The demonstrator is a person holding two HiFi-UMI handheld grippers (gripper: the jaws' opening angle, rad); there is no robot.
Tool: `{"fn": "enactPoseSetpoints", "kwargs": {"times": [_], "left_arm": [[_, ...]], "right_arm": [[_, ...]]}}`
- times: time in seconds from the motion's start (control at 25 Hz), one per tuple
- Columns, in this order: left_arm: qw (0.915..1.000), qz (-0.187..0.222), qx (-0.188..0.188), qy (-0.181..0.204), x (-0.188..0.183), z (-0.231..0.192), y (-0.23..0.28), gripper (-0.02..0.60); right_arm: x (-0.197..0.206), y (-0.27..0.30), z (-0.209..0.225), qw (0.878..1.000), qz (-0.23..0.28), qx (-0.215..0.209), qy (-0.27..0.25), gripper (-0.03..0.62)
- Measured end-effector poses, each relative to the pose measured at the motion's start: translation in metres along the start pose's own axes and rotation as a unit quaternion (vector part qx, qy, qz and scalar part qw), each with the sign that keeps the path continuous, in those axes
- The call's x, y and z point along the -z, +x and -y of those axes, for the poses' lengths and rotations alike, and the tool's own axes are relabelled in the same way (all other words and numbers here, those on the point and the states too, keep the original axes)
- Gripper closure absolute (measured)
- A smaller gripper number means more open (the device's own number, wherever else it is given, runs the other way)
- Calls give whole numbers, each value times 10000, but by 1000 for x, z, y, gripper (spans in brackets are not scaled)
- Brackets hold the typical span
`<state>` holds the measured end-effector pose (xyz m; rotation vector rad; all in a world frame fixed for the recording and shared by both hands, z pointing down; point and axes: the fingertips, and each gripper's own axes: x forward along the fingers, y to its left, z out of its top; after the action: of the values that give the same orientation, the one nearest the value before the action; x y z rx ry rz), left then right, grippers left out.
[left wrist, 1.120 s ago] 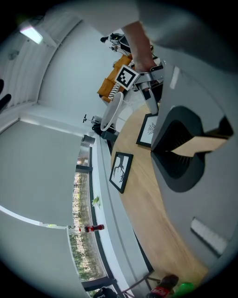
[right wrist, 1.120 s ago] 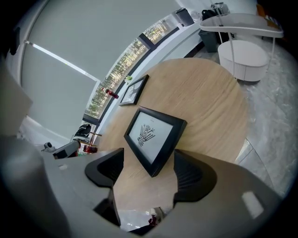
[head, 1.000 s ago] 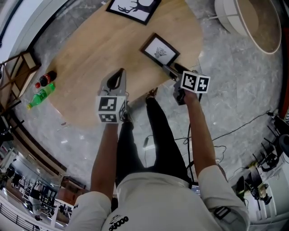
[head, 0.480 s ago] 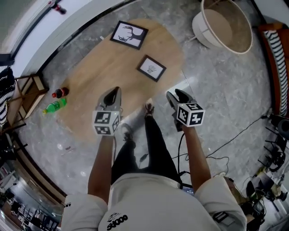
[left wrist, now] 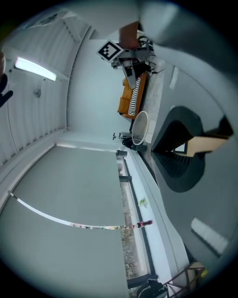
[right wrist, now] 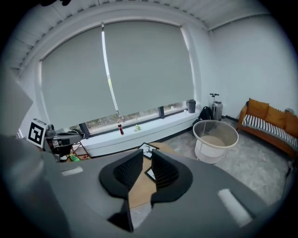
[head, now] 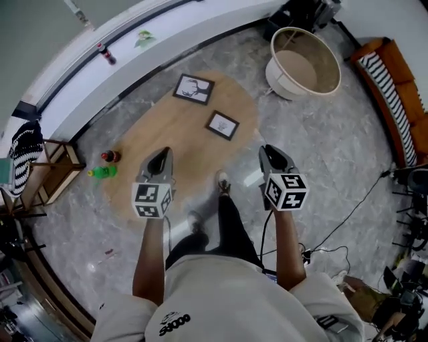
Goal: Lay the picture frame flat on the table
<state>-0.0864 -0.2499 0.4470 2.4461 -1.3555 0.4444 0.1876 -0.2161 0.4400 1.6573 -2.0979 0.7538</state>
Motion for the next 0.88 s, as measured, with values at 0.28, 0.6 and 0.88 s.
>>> {"fn": "enactPoseSetpoints", "kwargs": {"times": [0.28,0.6,0.88], "left_arm": [[9968,623,71,500,-66,16,-70,572],[9821,1379,330,1241,-132,60,-145,572],[9704,1733,369,1639,-166,73,-203,572]], "right_arm": [[-59,-81,-48,9950,901,109,-417,549],[-104,-164,-113,9770,1788,-207,-1141,580],[-142,-233,-164,9556,2442,-360,-1611,591]]}}
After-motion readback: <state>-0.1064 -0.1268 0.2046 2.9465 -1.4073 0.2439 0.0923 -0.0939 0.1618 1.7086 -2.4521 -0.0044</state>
